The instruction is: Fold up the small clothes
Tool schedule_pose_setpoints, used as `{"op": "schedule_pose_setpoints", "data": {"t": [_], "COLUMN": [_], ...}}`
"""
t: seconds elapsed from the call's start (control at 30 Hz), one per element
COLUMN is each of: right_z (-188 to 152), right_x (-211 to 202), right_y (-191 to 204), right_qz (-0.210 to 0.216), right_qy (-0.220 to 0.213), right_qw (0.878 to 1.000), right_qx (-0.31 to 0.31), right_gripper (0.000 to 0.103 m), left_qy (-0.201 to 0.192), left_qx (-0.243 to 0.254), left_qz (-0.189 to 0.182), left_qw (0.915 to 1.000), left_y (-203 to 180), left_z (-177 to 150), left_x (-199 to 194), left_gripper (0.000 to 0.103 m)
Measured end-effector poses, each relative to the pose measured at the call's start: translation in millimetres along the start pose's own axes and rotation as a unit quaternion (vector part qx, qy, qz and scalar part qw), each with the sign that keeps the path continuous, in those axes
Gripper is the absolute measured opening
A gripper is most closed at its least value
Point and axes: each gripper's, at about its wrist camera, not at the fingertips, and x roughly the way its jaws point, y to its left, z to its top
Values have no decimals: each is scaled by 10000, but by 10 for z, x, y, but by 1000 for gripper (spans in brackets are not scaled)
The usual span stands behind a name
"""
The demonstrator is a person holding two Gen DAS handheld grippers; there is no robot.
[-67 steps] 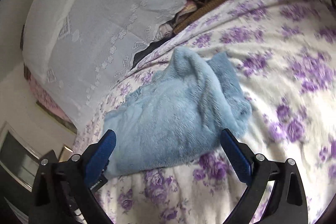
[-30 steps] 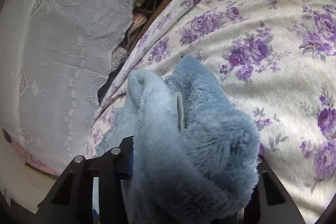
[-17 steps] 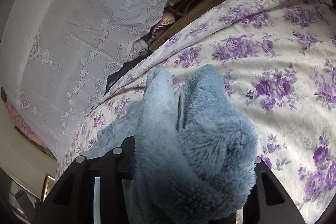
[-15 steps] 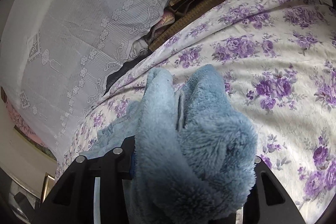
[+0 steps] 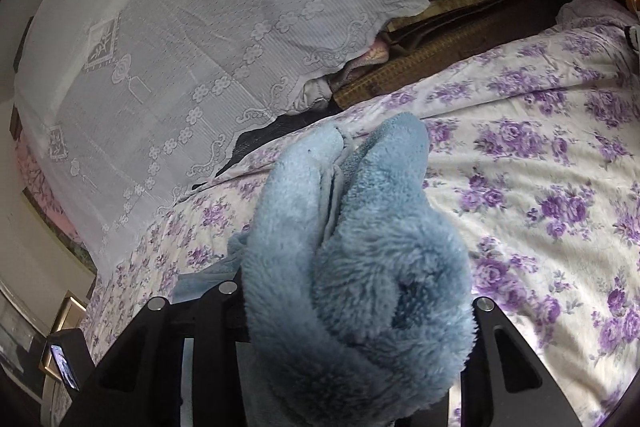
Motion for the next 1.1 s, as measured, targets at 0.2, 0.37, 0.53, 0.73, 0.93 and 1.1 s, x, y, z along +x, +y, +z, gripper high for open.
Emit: {"op": "schedule_pose_setpoints", "data": {"t": [0.2, 0.37, 0.53, 0.73, 0.93, 1.1], "right_z": [-35, -72, -170, -491, -1130, -1697], "right_x": [6, 14, 64, 116, 264, 468], "right_y": [272, 624, 981, 1502, 1984, 2193], "right_qz": [100, 238, 361, 335, -73, -345], "right_qy": [-19, -58, -41, -74, 52, 465], "right_qw": [9998, 9987, 9966, 9850, 9371, 8684], "right_qx": [-150, -443, -742, -1692, -3489, -4924], "right_gripper": [37, 37, 36, 36, 36, 60], "left_qy": [84, 188, 264, 385, 466, 452], "left_qx": [-116, -322, -626, -1159, -1723, -1870], "left_qz": [-150, -347, -405, -339, -387, -265], "left_qw": [9998, 9987, 9969, 9919, 9832, 9810], "left_y": [47, 166, 325, 618, 945, 1053], "left_z": [16, 50, 94, 143, 157, 153], "left_x": [23, 49, 101, 203, 288, 295], "left_gripper": [99, 99, 99, 99, 99, 99]}}
